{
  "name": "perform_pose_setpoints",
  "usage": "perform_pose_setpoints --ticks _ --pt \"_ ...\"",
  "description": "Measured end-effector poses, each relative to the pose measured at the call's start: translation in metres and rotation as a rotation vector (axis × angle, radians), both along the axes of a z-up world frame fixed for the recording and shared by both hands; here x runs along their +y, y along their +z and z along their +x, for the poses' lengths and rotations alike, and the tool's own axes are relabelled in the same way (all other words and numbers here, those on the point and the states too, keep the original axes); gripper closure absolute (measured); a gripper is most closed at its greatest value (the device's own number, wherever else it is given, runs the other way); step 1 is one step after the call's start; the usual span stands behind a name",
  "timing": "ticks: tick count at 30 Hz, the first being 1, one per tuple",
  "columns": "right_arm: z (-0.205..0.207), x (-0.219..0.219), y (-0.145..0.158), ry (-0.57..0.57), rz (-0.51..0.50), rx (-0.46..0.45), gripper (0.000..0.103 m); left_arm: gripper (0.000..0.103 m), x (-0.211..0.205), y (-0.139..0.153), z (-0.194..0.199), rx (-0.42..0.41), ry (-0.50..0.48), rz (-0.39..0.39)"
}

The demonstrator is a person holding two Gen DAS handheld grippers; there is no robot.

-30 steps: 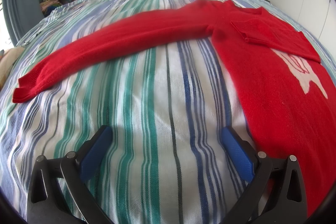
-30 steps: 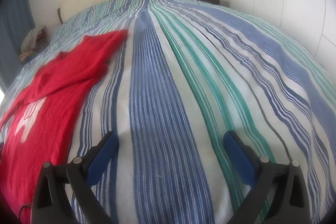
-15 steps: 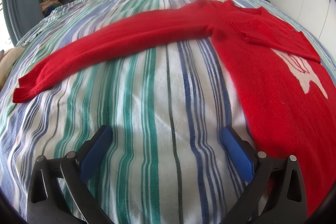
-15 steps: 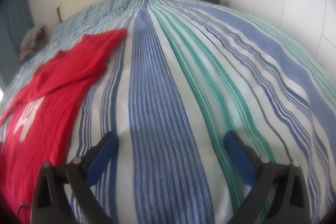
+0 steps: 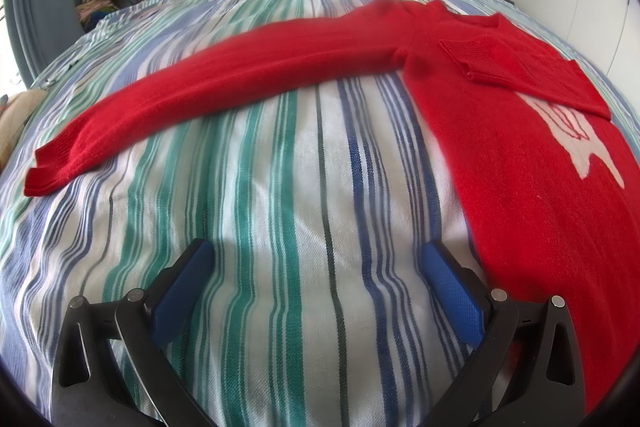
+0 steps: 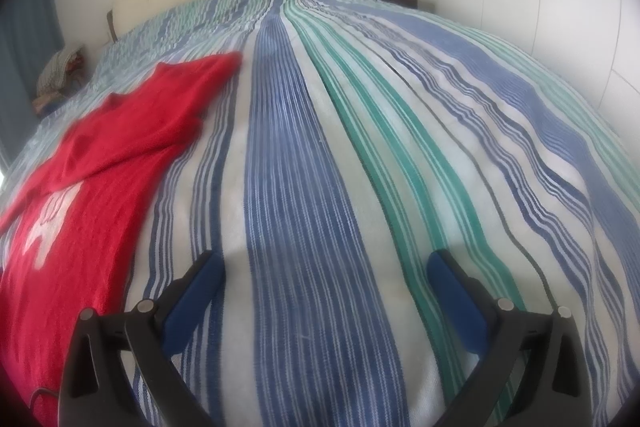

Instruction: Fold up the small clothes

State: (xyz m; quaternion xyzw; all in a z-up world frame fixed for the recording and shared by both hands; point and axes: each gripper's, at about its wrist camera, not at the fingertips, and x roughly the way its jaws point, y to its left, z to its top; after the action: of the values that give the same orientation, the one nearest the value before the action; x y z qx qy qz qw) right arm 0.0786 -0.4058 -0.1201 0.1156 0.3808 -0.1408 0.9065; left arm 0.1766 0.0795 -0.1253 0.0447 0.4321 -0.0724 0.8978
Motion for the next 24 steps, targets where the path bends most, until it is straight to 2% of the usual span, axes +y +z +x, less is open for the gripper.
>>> perform_pose_setpoints --ticks 24 --pt "0.0051 0.0060 -0.0015 -0.014 -0.051 0.038 0.001 0.000 0.0000 -0.0001 0.0000 0.000 0.000 0.000"
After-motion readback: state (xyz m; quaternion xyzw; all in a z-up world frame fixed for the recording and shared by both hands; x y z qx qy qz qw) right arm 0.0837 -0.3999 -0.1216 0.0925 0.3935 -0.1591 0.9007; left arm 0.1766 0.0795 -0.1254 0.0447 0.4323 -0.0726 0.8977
